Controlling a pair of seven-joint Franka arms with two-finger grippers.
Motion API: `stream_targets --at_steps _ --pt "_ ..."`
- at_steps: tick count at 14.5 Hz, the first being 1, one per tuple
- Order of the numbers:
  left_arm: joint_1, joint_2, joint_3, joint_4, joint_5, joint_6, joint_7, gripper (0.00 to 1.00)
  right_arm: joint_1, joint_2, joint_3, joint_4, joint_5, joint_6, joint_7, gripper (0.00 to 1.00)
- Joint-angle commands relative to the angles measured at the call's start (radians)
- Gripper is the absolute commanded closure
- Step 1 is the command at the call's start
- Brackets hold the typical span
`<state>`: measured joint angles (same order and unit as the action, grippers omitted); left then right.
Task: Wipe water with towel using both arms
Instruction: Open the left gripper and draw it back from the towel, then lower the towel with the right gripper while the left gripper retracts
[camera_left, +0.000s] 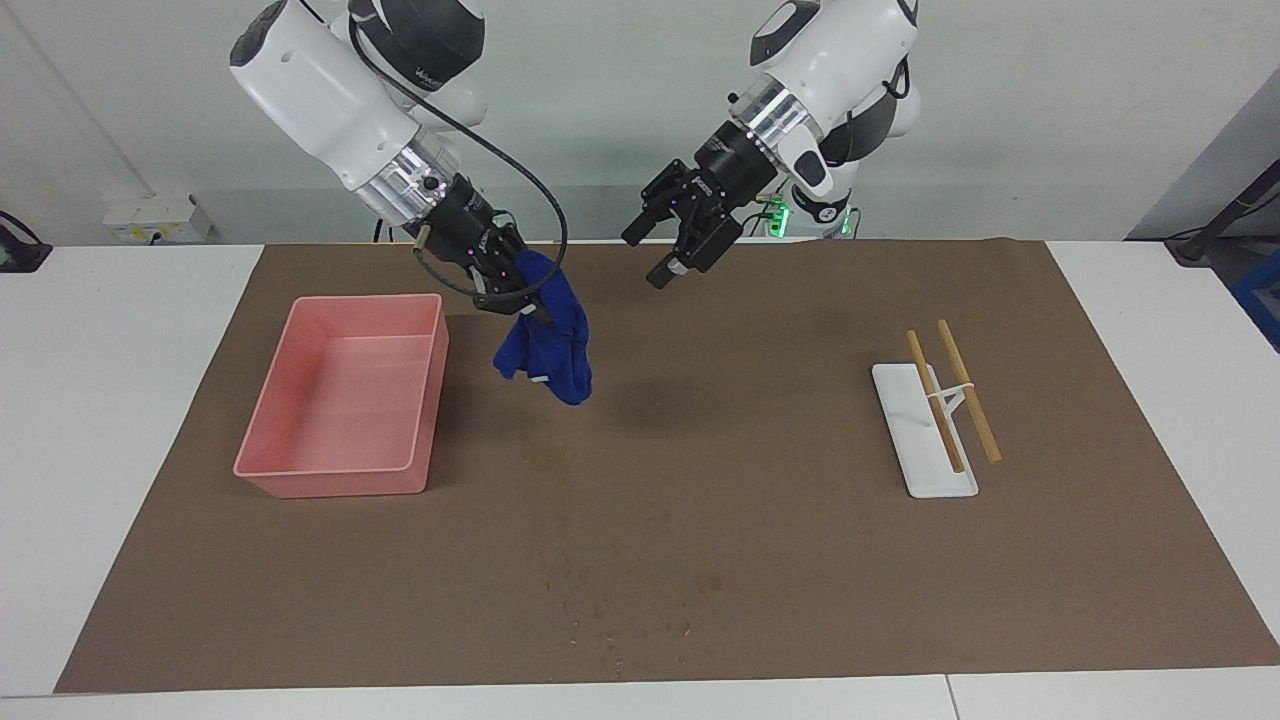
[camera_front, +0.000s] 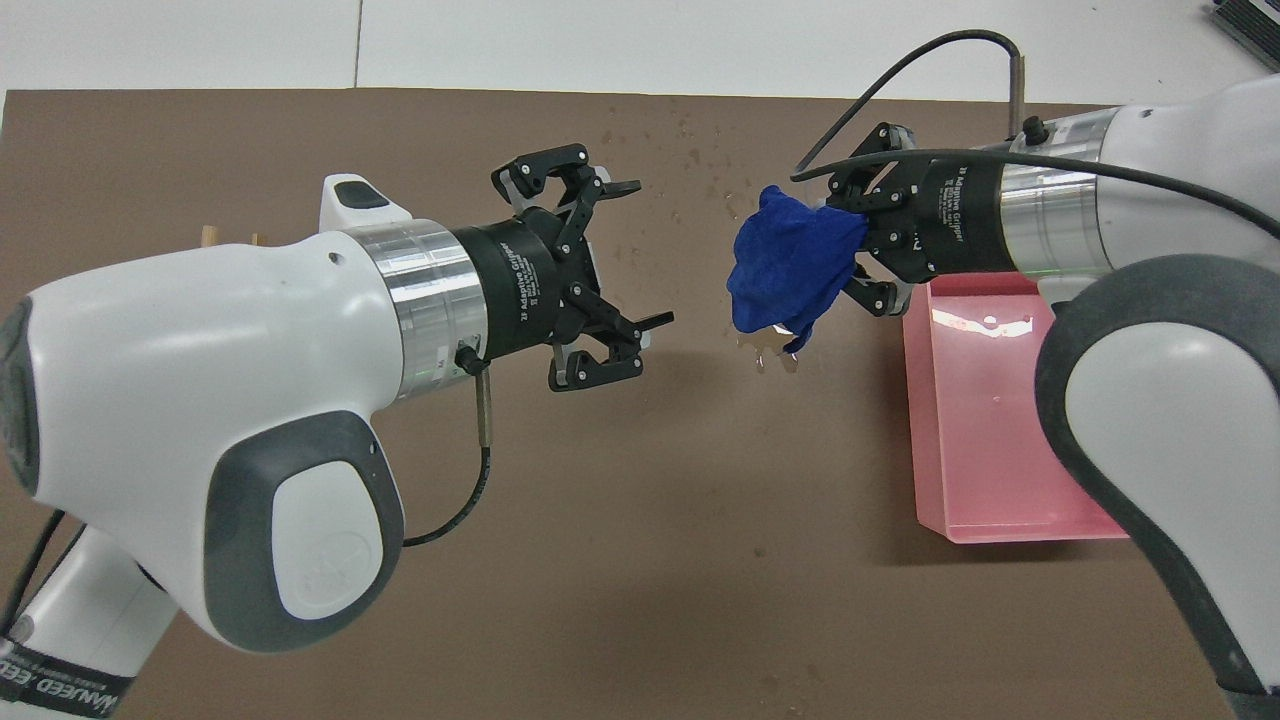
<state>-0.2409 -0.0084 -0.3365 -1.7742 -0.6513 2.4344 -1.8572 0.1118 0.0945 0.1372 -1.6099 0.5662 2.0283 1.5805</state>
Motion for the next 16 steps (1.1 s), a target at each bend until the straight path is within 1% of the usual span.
stream_targets --at_steps 1,2,4,5,7,8,10,11,12,14,15,16 --pt "0.063 -0.022 -0.001 -0.013 0.105 -0.082 0.053 0.00 -0.011 0.008 0.005 -0.018 -0.014 0.084 -0.092 1.00" --pt "0.096 -0.024 -0.001 -0.013 0.122 -0.124 0.106 0.00 -0.011 0.023 0.004 -0.018 -0.023 0.108 -0.127 1.00" --pt "0.168 -0.028 -0.001 -0.010 0.172 -0.205 0.301 0.00 -0.015 0.071 0.005 -0.002 -0.052 0.151 -0.212 1.00" --pt "0.187 -0.028 0.001 -0.007 0.214 -0.237 0.408 0.00 -0.015 0.094 0.005 0.007 -0.063 0.189 -0.262 1.00" --pt "0.215 -0.028 -0.001 0.012 0.341 -0.285 0.597 0.00 -0.015 0.166 0.005 0.037 -0.113 0.251 -0.359 1.00" --pt "0.221 -0.027 0.001 0.021 0.395 -0.323 0.689 0.00 -0.014 0.210 0.005 0.062 -0.138 0.260 -0.402 1.00" --pt "0.229 -0.018 0.001 0.068 0.517 -0.423 0.931 0.00 -0.011 0.298 0.005 0.172 -0.176 0.292 -0.457 1.00" --pt "0.241 -0.012 0.002 0.100 0.551 -0.483 1.046 0.00 -0.011 0.330 0.005 0.217 -0.190 0.296 -0.480 1.00" --pt "0.268 -0.005 0.001 0.128 0.568 -0.545 1.161 0.00 -0.009 0.356 0.005 0.257 -0.192 0.314 -0.508 1.00" --pt "0.308 0.011 0.002 0.174 0.576 -0.651 1.393 0.00 -0.006 0.384 0.005 0.298 -0.192 0.363 -0.548 1.00" --pt "0.292 0.013 0.046 0.185 0.575 -0.708 1.511 0.00 -0.004 0.395 0.007 0.301 -0.192 0.384 -0.581 1.00" --pt "0.228 0.013 0.147 0.188 0.578 -0.751 1.606 0.00 -0.004 0.413 0.007 0.312 -0.192 0.412 -0.626 1.00"
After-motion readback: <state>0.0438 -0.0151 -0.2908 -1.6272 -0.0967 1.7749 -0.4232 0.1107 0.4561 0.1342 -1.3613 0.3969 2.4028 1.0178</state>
